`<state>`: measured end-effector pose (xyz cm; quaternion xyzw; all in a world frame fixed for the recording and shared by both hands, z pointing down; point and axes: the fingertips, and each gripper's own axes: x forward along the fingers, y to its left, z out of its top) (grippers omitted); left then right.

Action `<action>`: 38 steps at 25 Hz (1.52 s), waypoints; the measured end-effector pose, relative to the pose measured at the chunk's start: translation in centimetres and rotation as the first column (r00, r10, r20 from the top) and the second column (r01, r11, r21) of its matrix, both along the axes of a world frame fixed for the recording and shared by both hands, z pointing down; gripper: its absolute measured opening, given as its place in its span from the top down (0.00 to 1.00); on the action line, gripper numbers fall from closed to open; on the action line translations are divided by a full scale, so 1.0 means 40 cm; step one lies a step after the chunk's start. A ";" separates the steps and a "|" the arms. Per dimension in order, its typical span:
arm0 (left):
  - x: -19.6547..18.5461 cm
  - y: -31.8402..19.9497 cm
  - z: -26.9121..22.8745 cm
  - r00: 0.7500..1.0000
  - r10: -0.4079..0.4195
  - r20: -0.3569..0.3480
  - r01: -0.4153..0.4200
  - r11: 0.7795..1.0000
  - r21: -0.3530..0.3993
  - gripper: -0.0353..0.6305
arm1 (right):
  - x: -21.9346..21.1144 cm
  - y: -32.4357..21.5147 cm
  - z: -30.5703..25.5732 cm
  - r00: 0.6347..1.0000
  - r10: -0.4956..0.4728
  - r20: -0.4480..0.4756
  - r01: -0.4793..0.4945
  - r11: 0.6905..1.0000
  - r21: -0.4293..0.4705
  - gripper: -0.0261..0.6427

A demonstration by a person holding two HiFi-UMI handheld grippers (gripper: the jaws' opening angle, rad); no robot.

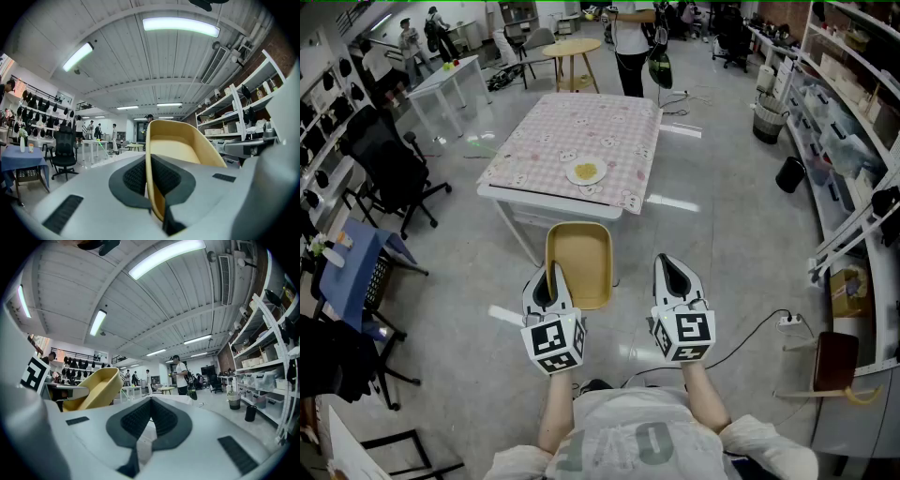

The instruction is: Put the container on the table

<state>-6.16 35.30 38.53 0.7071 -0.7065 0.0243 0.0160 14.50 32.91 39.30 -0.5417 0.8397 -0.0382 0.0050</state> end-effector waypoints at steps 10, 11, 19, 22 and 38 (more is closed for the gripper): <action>0.002 0.008 0.003 1.000 -0.009 -0.009 0.009 1.000 0.003 0.91 | -0.001 0.008 0.000 1.000 -0.029 0.004 0.029 1.000 -0.001 0.92; 0.001 0.011 0.004 1.000 -0.010 -0.011 0.010 1.000 0.002 0.91 | -0.004 0.010 0.002 0.999 -0.036 0.011 0.036 0.999 -0.002 0.92; -0.007 0.030 0.042 0.999 -0.028 -0.025 0.027 0.999 -0.024 0.91 | -0.018 0.016 0.044 0.997 -0.064 0.048 0.065 0.997 -0.033 0.92; -0.023 0.009 0.043 0.999 -0.039 -0.038 0.038 0.999 -0.013 0.91 | -0.024 -0.003 0.057 0.996 -0.069 0.053 0.071 0.997 -0.041 0.92; -0.174 -0.498 -0.035 0.994 -0.042 -0.101 0.051 0.995 0.086 0.91 | -0.128 -0.441 0.028 0.998 -0.061 0.007 0.061 0.997 -0.040 0.92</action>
